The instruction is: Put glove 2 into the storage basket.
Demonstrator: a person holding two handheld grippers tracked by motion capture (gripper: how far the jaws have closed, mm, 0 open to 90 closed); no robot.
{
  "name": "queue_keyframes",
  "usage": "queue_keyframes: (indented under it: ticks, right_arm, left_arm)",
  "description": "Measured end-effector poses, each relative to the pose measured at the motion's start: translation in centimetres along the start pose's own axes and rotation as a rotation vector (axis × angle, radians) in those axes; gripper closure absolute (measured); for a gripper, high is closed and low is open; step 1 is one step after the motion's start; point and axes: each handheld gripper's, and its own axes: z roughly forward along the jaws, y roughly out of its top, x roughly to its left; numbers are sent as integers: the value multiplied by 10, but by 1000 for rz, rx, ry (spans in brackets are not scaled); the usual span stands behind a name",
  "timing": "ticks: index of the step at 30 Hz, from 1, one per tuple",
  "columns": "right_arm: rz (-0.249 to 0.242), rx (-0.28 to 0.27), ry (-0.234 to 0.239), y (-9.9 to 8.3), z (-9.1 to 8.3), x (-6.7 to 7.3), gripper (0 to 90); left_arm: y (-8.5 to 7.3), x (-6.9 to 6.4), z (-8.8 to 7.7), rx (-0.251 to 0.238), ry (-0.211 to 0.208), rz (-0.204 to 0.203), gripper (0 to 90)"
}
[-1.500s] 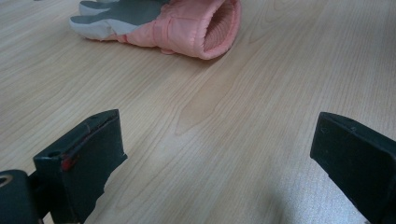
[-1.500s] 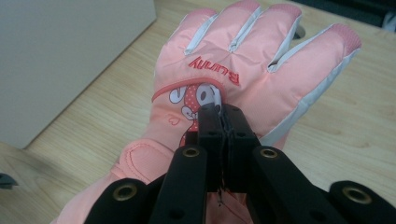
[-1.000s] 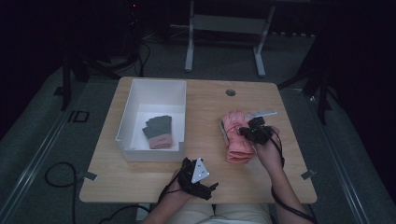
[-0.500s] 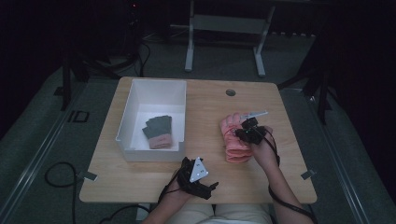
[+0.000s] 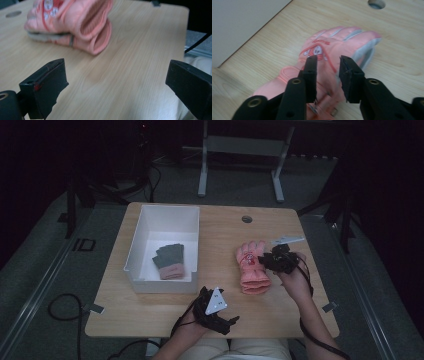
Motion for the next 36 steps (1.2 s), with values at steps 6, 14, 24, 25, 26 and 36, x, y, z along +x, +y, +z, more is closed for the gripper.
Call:
queue_keyframes:
  ticks: [6, 14, 24, 25, 26, 36]
  right_arm:
    - [-26, -17, -4, -10, -13, -14, 646]
    - [-29, -67, 21, -22, -20, -25, 693]
    - [-19, -101, 19, -14, -16, -25, 718]
    - [-22, -102, 14, -13, -15, -25, 721]
    - [-23, -102, 7, -12, -14, -24, 725]
    - [11, -115, 6, -2, 13, -14, 696]
  left_arm:
    - [30, 4, 0, -12, -57, -39, 32]
    - [72, 29, 14, -9, -46, -61, 61]
    - [111, 63, 44, -6, 5, -123, 92]
    - [113, 67, 47, 1, 22, -128, 97]
    - [114, 70, 50, 5, 40, -130, 104]
    - [110, 98, 70, 59, 104, -221, 137]
